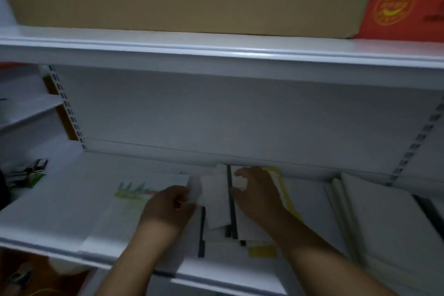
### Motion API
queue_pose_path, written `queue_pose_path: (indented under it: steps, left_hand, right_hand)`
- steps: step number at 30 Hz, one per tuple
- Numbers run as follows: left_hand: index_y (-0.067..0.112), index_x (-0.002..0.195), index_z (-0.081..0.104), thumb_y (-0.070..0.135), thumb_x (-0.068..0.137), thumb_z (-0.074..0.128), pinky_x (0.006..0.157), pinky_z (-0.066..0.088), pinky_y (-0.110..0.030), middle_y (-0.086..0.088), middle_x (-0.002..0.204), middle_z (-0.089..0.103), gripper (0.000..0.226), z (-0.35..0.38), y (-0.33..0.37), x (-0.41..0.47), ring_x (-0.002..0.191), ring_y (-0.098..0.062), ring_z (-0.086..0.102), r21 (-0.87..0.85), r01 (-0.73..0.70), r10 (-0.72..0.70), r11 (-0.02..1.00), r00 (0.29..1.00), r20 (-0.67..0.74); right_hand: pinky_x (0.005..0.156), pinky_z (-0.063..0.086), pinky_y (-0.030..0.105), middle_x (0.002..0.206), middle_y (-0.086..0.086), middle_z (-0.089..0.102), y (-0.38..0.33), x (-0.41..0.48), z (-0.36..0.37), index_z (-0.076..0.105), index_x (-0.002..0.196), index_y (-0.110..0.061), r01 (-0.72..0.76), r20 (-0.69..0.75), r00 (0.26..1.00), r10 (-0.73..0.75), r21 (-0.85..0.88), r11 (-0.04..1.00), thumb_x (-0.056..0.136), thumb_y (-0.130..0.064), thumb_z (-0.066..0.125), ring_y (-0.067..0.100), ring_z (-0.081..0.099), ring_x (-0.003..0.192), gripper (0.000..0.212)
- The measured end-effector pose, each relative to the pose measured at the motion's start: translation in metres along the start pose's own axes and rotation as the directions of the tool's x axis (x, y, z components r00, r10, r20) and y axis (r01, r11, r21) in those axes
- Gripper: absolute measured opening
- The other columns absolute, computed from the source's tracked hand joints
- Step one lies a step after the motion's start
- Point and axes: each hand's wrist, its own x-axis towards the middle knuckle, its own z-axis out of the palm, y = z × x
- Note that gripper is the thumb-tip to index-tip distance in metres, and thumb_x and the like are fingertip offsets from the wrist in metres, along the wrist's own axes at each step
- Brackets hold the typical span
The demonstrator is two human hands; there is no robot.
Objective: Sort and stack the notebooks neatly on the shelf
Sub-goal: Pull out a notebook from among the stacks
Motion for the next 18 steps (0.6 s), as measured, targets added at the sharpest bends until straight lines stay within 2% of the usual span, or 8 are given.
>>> queue_pose_path:
  steps: [3,5,7,10,12,13,16,18]
  left_hand:
    - [0.02,0.12,0.058,0.028,0.084,0.066,0.082,0.042,-0.017,0.006,0.101,0.057,0.038,0.044,0.036,-0.002,0.094,-0.01,0.057,-0.037,-0.06,0.066,0.998,0.982,0.178]
    - [0.02,0.13,0.05,0.031,0.088,0.06,0.094,0.038,-0.018,0.002,0.124,0.055,0.045,0.064,0.053,-0.002,0.113,-0.012,0.053,0.001,-0.066,0.064,0.998,0.969,0.24]
    - [0.02,0.138,0.04,0.033,0.091,0.055,0.104,0.031,-0.019,0.0,0.141,0.044,0.051,0.077,0.063,-0.003,0.128,-0.014,0.043,0.077,-0.09,0.067,0.993,0.964,0.259]
    - [0.016,0.143,0.033,0.03,0.092,0.054,0.108,0.029,-0.023,-0.002,0.145,0.039,0.057,0.087,0.07,-0.002,0.131,-0.017,0.04,0.077,-0.067,0.042,0.995,0.956,0.29]
    - [0.014,0.134,0.047,0.022,0.089,0.059,0.104,0.037,-0.027,-0.004,0.138,0.049,0.048,0.091,0.076,-0.001,0.121,-0.019,0.05,-0.092,0.024,0.005,0.995,0.953,0.303]
    - [0.016,0.121,0.058,0.016,0.087,0.061,0.097,0.043,-0.028,-0.006,0.128,0.057,0.034,0.09,0.079,0.001,0.109,-0.019,0.056,-0.212,0.079,-0.013,0.974,0.955,0.298]
    - [0.019,0.089,0.056,0.004,0.083,0.064,0.072,0.046,-0.029,-0.01,0.092,0.061,0.018,0.079,0.092,0.009,0.075,-0.021,0.056,-0.547,0.389,-0.187,0.741,0.902,0.388]
    - [0.012,0.078,0.052,0.006,0.083,0.064,0.061,0.042,-0.027,-0.012,0.077,0.054,0.014,0.076,0.094,0.015,0.063,-0.021,0.049,-0.574,0.481,-0.248,0.663,0.864,0.437]
  right_hand:
    - [0.104,0.036,0.035,0.136,0.008,0.038,0.031,-0.015,-0.023,0.041,0.133,-0.022,-0.139,0.018,0.989,0.147,-0.237,0.961,0.084,-0.046,0.057,0.027,0.033,0.128,0.058]
    - [0.103,0.036,0.039,0.134,0.01,0.037,0.046,-0.024,-0.033,0.039,0.132,-0.019,-0.239,0.015,0.966,0.257,-0.315,0.918,0.079,-0.056,0.056,0.03,0.032,0.126,0.067]
    - [0.101,0.038,0.039,0.132,0.012,0.04,0.061,-0.029,-0.04,0.04,0.13,-0.016,-0.333,0.021,0.936,0.352,-0.276,0.902,0.077,-0.06,0.057,0.031,0.036,0.125,0.071]
    - [0.096,0.041,0.031,0.131,0.013,0.049,0.077,-0.031,-0.049,0.045,0.126,-0.01,-0.417,0.065,0.901,0.429,-0.136,0.898,0.075,-0.058,0.062,0.028,0.048,0.122,0.071]
    - [0.093,0.042,0.028,0.127,0.011,0.055,0.081,-0.032,-0.053,0.05,0.121,-0.009,-0.429,0.062,0.898,0.435,-0.087,0.899,0.074,-0.053,0.067,0.026,0.052,0.119,0.066]
    - [0.091,0.043,0.028,0.123,0.011,0.057,0.082,-0.032,-0.054,0.052,0.116,-0.009,-0.43,0.047,0.9,0.433,-0.062,0.901,0.074,-0.048,0.069,0.026,0.054,0.116,0.06]
    - [0.081,0.049,0.031,0.109,0.009,0.065,0.083,-0.033,-0.062,0.057,0.105,-0.012,-0.412,-0.024,0.909,0.416,0.099,0.906,0.076,-0.02,0.063,0.027,0.061,0.104,0.031]
    - [0.07,0.05,0.026,0.101,0.003,0.068,0.083,-0.035,-0.072,0.061,0.099,-0.018,-0.389,-0.054,0.91,0.412,0.237,0.89,0.074,-0.007,0.052,0.023,0.065,0.095,0.028]
